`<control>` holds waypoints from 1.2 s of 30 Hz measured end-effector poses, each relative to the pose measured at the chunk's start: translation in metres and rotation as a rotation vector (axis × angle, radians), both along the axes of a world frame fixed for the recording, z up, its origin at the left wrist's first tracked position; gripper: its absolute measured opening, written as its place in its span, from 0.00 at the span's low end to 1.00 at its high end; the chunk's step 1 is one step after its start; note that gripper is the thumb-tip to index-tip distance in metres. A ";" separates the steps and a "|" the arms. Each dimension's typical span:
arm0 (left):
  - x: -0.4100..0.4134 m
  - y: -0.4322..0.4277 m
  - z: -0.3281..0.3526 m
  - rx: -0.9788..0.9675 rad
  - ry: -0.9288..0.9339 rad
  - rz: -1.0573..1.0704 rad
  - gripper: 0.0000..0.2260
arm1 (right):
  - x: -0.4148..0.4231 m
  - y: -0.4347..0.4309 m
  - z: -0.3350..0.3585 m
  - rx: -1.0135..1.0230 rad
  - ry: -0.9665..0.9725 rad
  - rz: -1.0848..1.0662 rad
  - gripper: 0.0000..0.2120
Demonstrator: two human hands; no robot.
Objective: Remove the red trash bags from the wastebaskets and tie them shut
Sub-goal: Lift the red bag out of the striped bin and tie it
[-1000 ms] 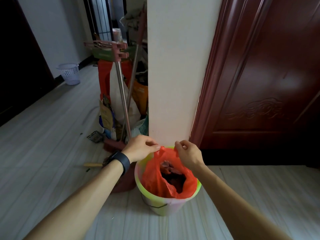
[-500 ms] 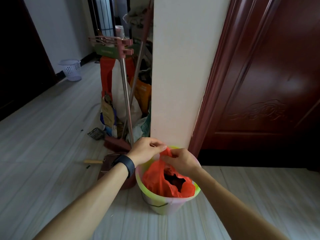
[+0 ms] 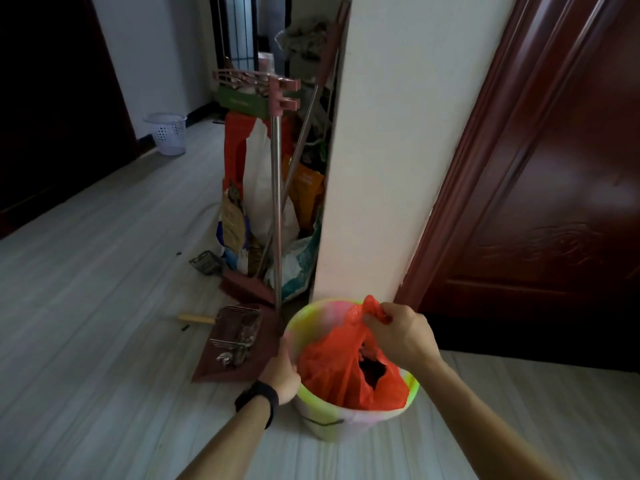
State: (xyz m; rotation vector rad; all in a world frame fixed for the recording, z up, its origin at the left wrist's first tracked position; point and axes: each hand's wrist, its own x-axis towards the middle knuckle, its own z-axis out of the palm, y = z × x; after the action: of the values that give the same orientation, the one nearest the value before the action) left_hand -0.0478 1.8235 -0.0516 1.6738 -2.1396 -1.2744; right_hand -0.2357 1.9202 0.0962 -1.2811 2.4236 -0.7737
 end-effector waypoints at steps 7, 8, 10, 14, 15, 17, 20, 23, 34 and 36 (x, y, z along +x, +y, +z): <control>-0.006 0.010 0.005 0.016 -0.016 0.081 0.32 | -0.010 -0.018 0.028 -0.386 -0.331 -0.121 0.11; -0.008 0.009 0.005 0.039 -0.014 0.086 0.33 | -0.012 -0.021 0.038 -0.465 -0.426 -0.149 0.10; -0.006 0.006 0.000 0.110 0.003 0.115 0.33 | -0.013 -0.024 0.060 -0.575 -0.538 -0.169 0.09; -0.003 -0.003 0.004 0.104 -0.123 0.008 0.35 | -0.023 -0.020 0.100 -0.719 -0.504 -0.187 0.09; -0.004 -0.003 0.016 0.063 -0.170 -0.045 0.36 | -0.027 -0.018 0.109 -0.750 -0.491 -0.199 0.09; -0.013 -0.001 0.053 -0.045 -0.179 -0.119 0.32 | -0.037 -0.008 0.131 -0.805 -0.486 -0.208 0.09; -0.039 0.008 0.119 -0.202 -0.047 -0.278 0.24 | -0.053 0.009 0.164 -0.893 -0.445 -0.212 0.08; -0.073 0.009 0.167 -0.301 0.013 -0.374 0.20 | -0.071 0.033 0.192 -0.979 -0.387 -0.240 0.08; -0.198 0.086 0.211 -0.273 0.161 -0.540 0.36 | -0.130 0.137 0.150 -0.777 -0.198 -0.330 0.12; -0.218 0.105 0.200 -0.222 0.144 -0.600 0.35 | -0.141 0.149 0.124 -0.657 -0.179 -0.325 0.13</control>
State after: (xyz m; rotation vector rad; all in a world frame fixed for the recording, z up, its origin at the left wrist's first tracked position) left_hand -0.2654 1.9288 0.1488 0.8499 -2.6707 -1.1667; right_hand -0.3771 2.0692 0.2198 -0.9395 2.3336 -1.8004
